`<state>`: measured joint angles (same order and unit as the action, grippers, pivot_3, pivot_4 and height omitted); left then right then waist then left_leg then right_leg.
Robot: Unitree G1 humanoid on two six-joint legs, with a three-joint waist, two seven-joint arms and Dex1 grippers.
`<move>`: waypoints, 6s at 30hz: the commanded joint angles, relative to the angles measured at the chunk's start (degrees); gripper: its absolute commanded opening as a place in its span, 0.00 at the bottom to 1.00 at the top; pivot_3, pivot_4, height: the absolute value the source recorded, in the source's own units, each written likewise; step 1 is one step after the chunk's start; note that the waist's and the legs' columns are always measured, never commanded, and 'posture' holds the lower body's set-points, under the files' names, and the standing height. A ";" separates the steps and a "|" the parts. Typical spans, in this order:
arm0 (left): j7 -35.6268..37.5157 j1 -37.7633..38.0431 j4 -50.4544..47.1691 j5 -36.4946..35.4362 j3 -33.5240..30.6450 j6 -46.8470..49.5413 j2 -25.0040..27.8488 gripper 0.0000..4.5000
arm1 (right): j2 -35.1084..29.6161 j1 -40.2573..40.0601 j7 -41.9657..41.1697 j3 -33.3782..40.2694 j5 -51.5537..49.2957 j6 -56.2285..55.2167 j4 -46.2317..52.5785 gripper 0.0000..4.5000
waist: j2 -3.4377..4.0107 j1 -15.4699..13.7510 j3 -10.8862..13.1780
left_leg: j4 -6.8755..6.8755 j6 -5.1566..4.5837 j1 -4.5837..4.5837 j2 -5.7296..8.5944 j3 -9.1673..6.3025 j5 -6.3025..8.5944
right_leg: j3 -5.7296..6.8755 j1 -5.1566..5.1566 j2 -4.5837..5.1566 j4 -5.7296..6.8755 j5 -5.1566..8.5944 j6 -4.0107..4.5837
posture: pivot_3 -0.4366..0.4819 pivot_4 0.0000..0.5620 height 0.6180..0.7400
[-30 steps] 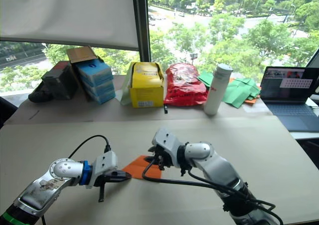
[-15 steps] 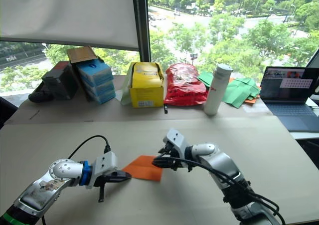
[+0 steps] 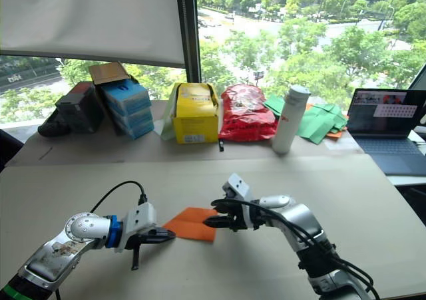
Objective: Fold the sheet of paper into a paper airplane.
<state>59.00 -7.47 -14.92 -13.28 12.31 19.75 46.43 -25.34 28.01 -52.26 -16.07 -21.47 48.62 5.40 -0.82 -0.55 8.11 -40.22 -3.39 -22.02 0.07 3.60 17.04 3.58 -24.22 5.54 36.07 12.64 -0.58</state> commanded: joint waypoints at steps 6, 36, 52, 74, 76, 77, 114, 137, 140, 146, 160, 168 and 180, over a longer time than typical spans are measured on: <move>-0.07 1.34 1.65 2.50 1.80 0.78 0.28 0.00 | 0.52 -0.11 0.21 2.66 -2.59 1.04 0.67 0.54 | 0.00 0.00 0.00 | 0.00 0.00 -0.01 0.01 0.00 0.00 | 0.00 0.00 0.01 0.00 0.00 0.00 | 0.48 0.27 1.00; 0.20 0.89 0.50 2.02 1.80 2.42 0.43 0.00 | -7.19 -9.49 -4.39 -9.84 17.07 -36.60 6.71 0.01 | 0.01 -0.07 0.00 | 0.01 -0.02 0.03 0.02 0.04 0.01 | 0.02 0.02 -0.04 -0.02 0.01 -0.02 | 0.48 0.27 1.00; 3.97 -2.30 -9.32 -15.66 -10.48 16.53 2.38 0.00 | -6.03 -9.92 -3.56 -11.11 20.18 -30.22 4.98 0.01 | -0.04 0.00 0.02 | 0.00 0.02 0.03 -0.02 0.01 -0.01 | 0.03 0.02 -0.08 0.00 0.01 -0.01 | 0.48 0.27 1.00; 0.33 -5.35 7.57 1.31 4.40 2.16 -4.94 0.00 | -5.00 -8.63 -3.53 -10.68 18.87 -23.39 8.93 0.07 | -0.06 -0.08 -0.01 | 0.00 0.07 0.13 0.00 0.02 -0.04 | -0.03 0.09 -0.13 0.01 0.00 0.00 | 0.48 0.27 1.00; 0.36 -4.95 7.28 1.36 4.40 2.01 -5.01 0.00 | -4.90 -8.22 -3.68 -10.01 17.80 -21.13 10.32 0.20 | -0.07 -0.07 -0.01 | 0.00 0.06 0.12 0.00 0.02 -0.04 | -0.04 0.08 -0.12 0.01 0.00 0.00 | 0.48 0.27 1.00; 0.35 -4.79 7.16 1.34 4.39 2.08 -5.09 0.00 | -5.01 -7.85 -3.93 -9.65 17.17 -19.92 11.39 0.28 | -0.06 -0.07 -0.01 | 0.00 0.06 0.12 0.00 0.02 -0.03 | -0.04 0.08 -0.11 0.01 0.00 0.00 | 0.48 0.27 1.00; -1.38 -3.42 4.32 1.21 3.60 4.68 -5.74 0.00 | -3.02 -2.81 -0.20 -18.76 22.89 -14.58 0.30 0.00 | -0.06 -0.03 -0.22 | 0.01 0.01 0.22 0.03 0.04 -0.01 | 0.00 0.16 -0.06 -0.01 0.00 0.00 | 0.48 0.27 1.00; -0.80 -4.21 4.64 1.36 3.67 4.86 -5.60 0.00 | -14.15 -10.51 -1.30 -14.29 21.79 -12.06 10.27 0.00 | -0.08 -0.77 -0.45 | 0.01 -0.17 0.27 0.05 -0.01 0.11 | 0.08 0.29 0.15 -0.18 0.00 -0.06 | 0.48 0.27 1.00; -0.71 -4.42 4.93 1.46 3.65 4.73 -5.67 0.00 | -14.96 -11.13 -1.15 -13.89 21.99 -12.14 11.35 0.00 | -0.09 -0.95 -0.45 | 0.01 -0.19 0.27 0.05 -0.02 0.11 | 0.10 0.30 0.19 -0.18 0.00 -0.06 | 0.48 0.27 1.00; -0.56 -4.69 5.43 1.58 3.56 4.50 -5.70 0.00 | -9.28 -9.15 0.13 -6.39 13.98 -11.94 18.37 0.00 | -0.11 -0.86 -0.45 | -0.01 -0.19 0.19 0.04 -0.01 0.12 | 0.10 0.27 0.18 -0.19 -0.01 -0.08 | 0.48 0.27 1.00; 0.08 -6.82 5.63 1.80 3.87 4.54 -6.29 0.00 | -4.25 -8.12 1.08 -9.39 14.40 -19.70 15.37 0.00 | -0.08 -0.28 -0.41 | -0.01 -0.16 0.01 0.04 0.00 0.10 | 0.09 0.09 0.07 -0.12 -0.02 -0.07 | 0.48 0.27 1.00; 1.40 -10.00 4.51 0.86 4.25 5.60 -6.79 0.00 | -6.23 -9.95 0.66 -14.14 20.73 -23.23 6.88 0.00 | -0.10 -0.14 -0.38 | -0.01 -0.12 0.01 0.05 0.04 0.07 | 0.07 0.08 -0.04 -0.11 -0.01 -0.08 | 0.48 0.27 1.00; 4.10 -14.55 10.73 5.38 9.00 1.50 -8.99 0.00 | -6.42 -10.27 0.54 -15.05 22.11 -20.90 7.69 0.00 | -0.10 -0.26 -0.39 | -0.04 -0.11 0.05 0.05 0.03 0.06 | 0.05 0.14 -0.09 -0.10 -0.01 -0.08 | 0.48 0.27 1.00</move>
<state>62.49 -21.63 -5.27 -9.39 20.13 22.47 37.38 -30.37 19.29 -51.19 -29.33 -1.24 24.96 15.10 -0.92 -0.81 7.72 -40.26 -3.51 -21.97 0.12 3.63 17.10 3.64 -24.08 5.46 35.96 12.63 -0.66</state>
